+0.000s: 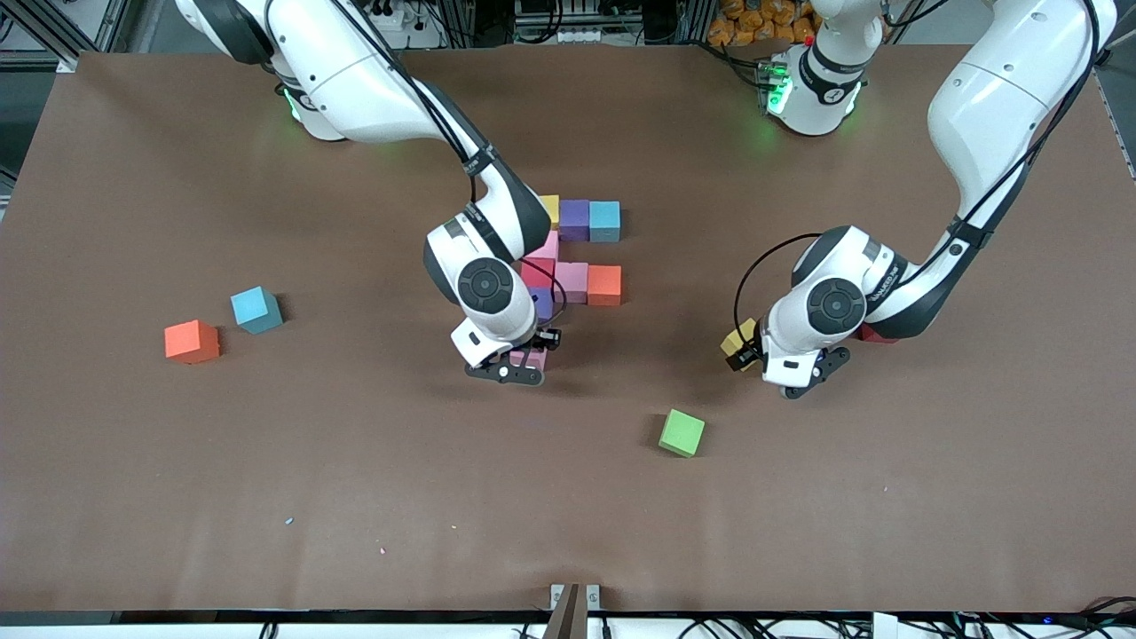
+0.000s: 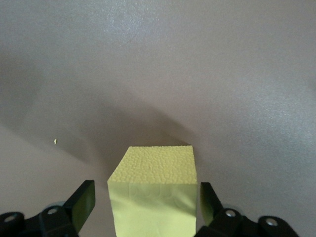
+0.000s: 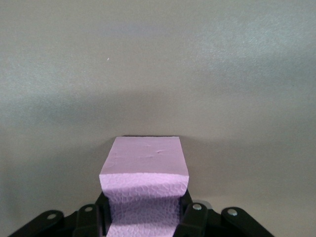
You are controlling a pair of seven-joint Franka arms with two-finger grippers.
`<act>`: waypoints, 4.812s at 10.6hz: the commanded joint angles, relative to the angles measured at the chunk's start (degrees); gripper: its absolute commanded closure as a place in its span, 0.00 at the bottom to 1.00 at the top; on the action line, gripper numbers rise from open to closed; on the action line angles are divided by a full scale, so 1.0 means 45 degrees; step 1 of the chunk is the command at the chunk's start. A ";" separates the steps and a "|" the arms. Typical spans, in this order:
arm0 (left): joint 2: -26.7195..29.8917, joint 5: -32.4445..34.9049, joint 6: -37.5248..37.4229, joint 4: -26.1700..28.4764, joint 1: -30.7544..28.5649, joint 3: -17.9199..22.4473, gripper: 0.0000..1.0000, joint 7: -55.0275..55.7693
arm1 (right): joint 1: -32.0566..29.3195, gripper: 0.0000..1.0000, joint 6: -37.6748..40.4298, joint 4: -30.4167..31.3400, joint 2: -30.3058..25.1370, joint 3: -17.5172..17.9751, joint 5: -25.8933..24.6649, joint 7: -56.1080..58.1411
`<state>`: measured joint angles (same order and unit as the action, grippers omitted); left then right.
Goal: Arrange 11 blocks into digit 3
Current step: 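Lower the pink block into the row while the left gripper carries yellow, then release pink and retract the right gripper while the left gripper carries yellow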
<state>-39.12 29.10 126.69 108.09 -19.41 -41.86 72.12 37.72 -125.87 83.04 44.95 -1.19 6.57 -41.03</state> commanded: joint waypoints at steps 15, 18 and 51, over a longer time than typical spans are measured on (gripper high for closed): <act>0.0040 -0.0627 -0.0380 -0.1421 0.1012 0.0006 0.95 0.3016 | 0.0154 0.77 0.0823 -0.0251 0.0207 0.0188 -0.0269 -0.0159; 0.0001 -0.1481 -0.0867 -0.2200 0.1225 0.0045 0.95 0.3035 | 0.0173 0.77 0.0843 -0.0232 0.0207 0.0207 -0.0269 -0.0179; -0.3083 -0.5548 -0.0772 -0.8142 1.0016 0.5143 0.95 1.2137 | -0.6033 0.00 0.6970 0.0139 -0.4497 -0.0965 -0.0326 1.0015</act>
<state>-51.59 5.64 123.03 73.30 24.37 -19.52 125.97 13.23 -97.09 80.95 29.10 -6.23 6.12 2.12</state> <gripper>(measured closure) 0.467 0.000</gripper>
